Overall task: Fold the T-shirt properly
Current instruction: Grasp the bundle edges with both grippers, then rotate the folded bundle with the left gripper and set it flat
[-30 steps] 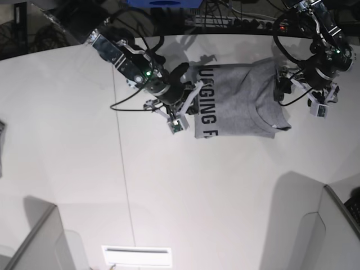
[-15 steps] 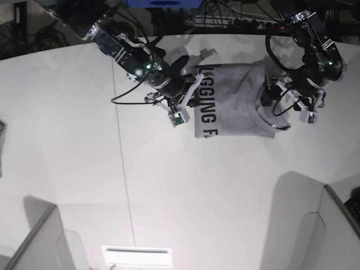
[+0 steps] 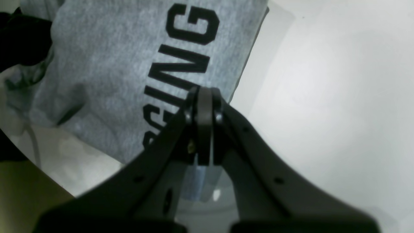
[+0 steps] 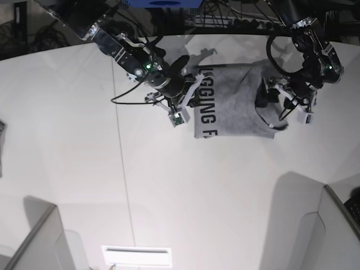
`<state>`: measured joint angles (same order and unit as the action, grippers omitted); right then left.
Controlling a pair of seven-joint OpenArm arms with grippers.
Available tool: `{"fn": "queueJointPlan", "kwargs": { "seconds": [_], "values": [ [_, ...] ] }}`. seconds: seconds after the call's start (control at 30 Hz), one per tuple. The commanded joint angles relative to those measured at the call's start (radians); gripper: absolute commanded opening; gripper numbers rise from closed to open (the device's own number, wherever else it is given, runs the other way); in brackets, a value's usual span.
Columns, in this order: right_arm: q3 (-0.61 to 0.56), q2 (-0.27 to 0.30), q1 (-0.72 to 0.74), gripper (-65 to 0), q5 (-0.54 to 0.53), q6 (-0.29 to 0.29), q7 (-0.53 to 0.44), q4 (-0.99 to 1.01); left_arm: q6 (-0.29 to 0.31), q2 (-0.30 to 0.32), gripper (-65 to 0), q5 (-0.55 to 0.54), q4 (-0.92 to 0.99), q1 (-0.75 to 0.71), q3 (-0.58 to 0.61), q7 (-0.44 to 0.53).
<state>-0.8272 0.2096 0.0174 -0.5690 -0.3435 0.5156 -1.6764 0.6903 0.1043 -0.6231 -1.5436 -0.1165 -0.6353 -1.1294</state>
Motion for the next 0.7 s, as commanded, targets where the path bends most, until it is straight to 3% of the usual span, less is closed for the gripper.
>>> {"fn": "queueJointPlan", "kwargs": {
  "seconds": [0.0, 0.2, 0.33, 0.4, 0.47, 0.67],
  "values": [
    [0.003, -0.006, 0.011, -65.0, 0.002, 0.008, -0.021, -0.023, 0.008, 0.002, 0.0, -0.007, 0.01, 0.005, 0.025, 0.013],
    [0.013, 0.014, -0.021, -65.0, 0.005, 0.008, -0.021, -0.051, -0.031, 0.005, -1.8, -0.008, 0.078, 0.015, 0.075, 0.044],
    [0.042, 0.058, -0.038, -65.0, -0.003, 0.008, -0.024, -0.049, -0.045, 0.03, -33.7, -0.007, 0.076, 0.025, 0.104, 0.039],
    [0.122, 0.07, -0.079, -65.0, -0.003, 0.008, -0.027, -0.051, -0.097, 0.071, -51.5, -0.007, 0.082, 0.057, 0.194, 0.013],
    [0.237, 0.07, -0.139, -65.0, -0.003, 0.008, -0.027, -0.051, -0.136, 0.116, -65.0, -0.007, 0.087, 0.088, 0.319, -0.008],
    [0.579, 0.063, -0.313, -65.0, -0.003, 0.011, -0.027, -0.069, -0.159, 0.266, -65.0, -0.007, 0.098, 0.285, 0.806, -0.008]
  ]
}}
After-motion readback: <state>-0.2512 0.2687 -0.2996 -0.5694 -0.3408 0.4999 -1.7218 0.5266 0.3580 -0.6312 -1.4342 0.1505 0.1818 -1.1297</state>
